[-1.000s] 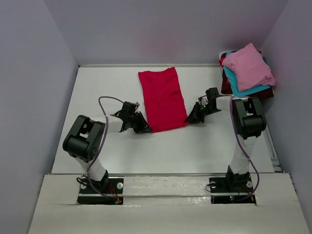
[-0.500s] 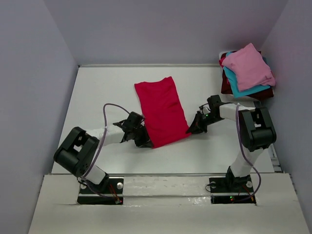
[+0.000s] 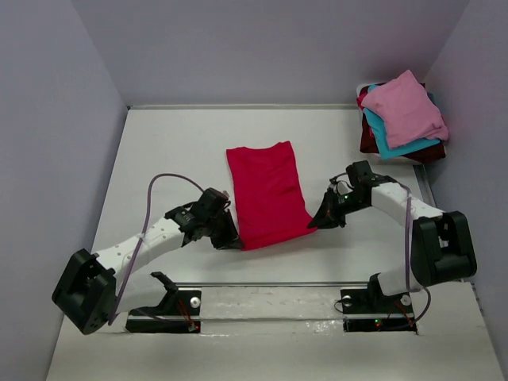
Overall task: Fold and stack the t-shirts
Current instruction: Fold the tshirt
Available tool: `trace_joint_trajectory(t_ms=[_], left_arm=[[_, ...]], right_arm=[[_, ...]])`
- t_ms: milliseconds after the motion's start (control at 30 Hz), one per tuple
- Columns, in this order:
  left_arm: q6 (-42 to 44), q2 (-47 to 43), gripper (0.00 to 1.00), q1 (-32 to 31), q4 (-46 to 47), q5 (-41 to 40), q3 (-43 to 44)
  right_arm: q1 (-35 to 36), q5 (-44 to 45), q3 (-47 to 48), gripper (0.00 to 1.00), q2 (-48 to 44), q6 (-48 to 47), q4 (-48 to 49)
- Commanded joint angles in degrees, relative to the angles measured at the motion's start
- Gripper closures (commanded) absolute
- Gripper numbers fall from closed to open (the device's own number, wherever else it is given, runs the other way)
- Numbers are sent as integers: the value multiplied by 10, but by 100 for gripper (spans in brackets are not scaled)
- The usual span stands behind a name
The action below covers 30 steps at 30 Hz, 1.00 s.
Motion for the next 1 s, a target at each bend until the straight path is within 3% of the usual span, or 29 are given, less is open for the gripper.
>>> trace_joint_trajectory(t_ms=[0,400,967], left_arm=[[6,-18,94,1,-117,-57,55],[51,78,94,1,-132,-116,229],[169,209,94,120,-145,-124,457]], right_arm=[[-3,16,44,93,-43,-5,-41],[-3,23,190,93,40,16,-30],[-3,44,425,93,188,32,-52]])
